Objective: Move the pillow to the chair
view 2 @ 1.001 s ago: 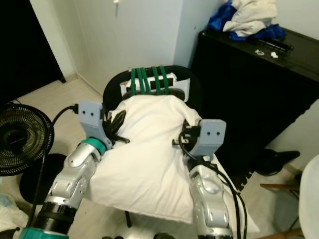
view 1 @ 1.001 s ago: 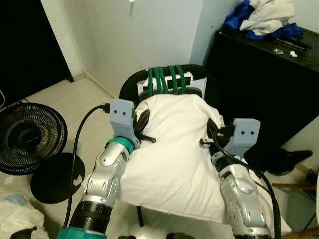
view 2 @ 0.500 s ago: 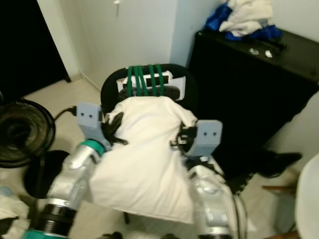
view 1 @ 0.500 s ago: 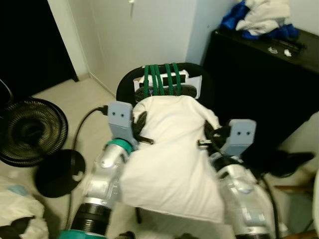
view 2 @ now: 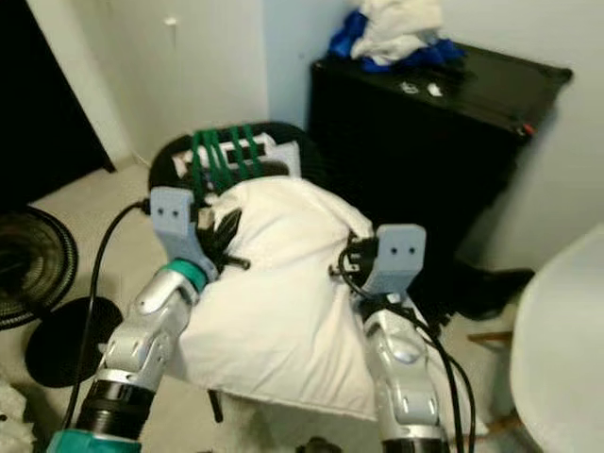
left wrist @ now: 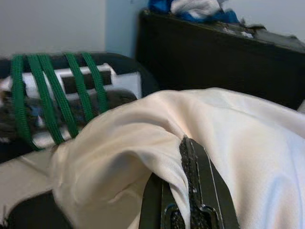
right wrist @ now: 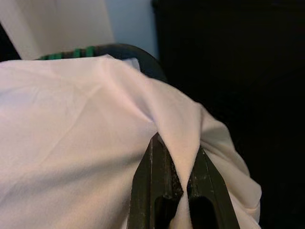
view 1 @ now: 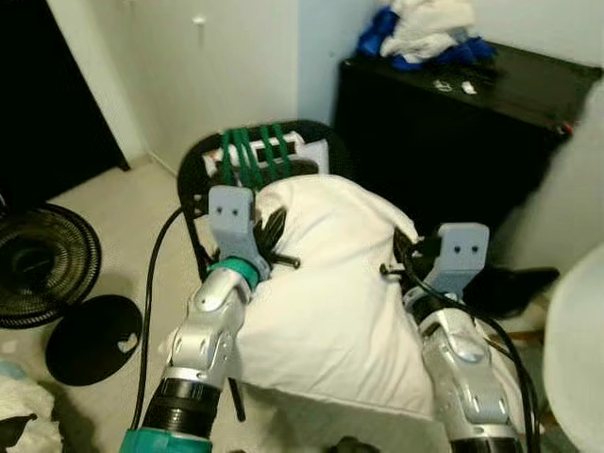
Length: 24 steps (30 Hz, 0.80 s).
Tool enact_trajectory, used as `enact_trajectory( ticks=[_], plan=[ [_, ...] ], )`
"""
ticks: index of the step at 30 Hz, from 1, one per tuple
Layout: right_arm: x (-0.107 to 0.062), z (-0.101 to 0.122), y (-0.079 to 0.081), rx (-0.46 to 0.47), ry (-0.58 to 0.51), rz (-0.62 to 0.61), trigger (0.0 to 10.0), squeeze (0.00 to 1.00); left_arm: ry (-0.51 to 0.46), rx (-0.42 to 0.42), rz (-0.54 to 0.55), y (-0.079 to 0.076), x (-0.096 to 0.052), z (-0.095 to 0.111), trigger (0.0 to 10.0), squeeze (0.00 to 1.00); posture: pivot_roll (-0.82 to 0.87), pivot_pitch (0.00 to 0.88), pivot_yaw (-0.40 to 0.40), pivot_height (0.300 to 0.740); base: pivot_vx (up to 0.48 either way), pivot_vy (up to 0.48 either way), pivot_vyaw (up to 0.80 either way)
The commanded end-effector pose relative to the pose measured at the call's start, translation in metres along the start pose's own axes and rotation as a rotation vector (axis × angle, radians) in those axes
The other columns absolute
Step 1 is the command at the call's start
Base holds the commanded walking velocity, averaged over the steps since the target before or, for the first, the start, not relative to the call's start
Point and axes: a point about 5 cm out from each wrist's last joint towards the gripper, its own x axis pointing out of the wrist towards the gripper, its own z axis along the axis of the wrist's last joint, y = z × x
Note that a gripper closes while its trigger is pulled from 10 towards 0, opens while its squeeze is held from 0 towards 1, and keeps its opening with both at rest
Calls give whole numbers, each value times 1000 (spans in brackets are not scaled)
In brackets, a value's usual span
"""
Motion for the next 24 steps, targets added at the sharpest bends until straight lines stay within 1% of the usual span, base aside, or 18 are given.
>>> enact_trajectory(
  ticks=[1, 5, 12, 24],
  plan=[
    [4, 8, 16, 11, -49, 61, 10000, 0, -40, 3, -28, -4, 1, 7, 10000, 0, -60, 7, 66, 740, 0, 0, 0],
    [3, 7, 16, 10, -47, 59, 10000, 0, -38, 8, -37, -7, 1, 6, 10000, 0, -60, 12, 68, 740, 0, 0, 0],
    [3, 7, 15, 10, -45, 55, 10000, 0, -27, 24, -36, -6, 1, 6, 10000, 0, -60, 19, 71, 740, 0, 0, 0],
    [3, 7, 15, 10, -44, 52, 10000, 0, -45, 27, -43, -5, 1, 9, 10000, 0, -58, 21, 74, 740, 0, 0, 0]
  ],
)
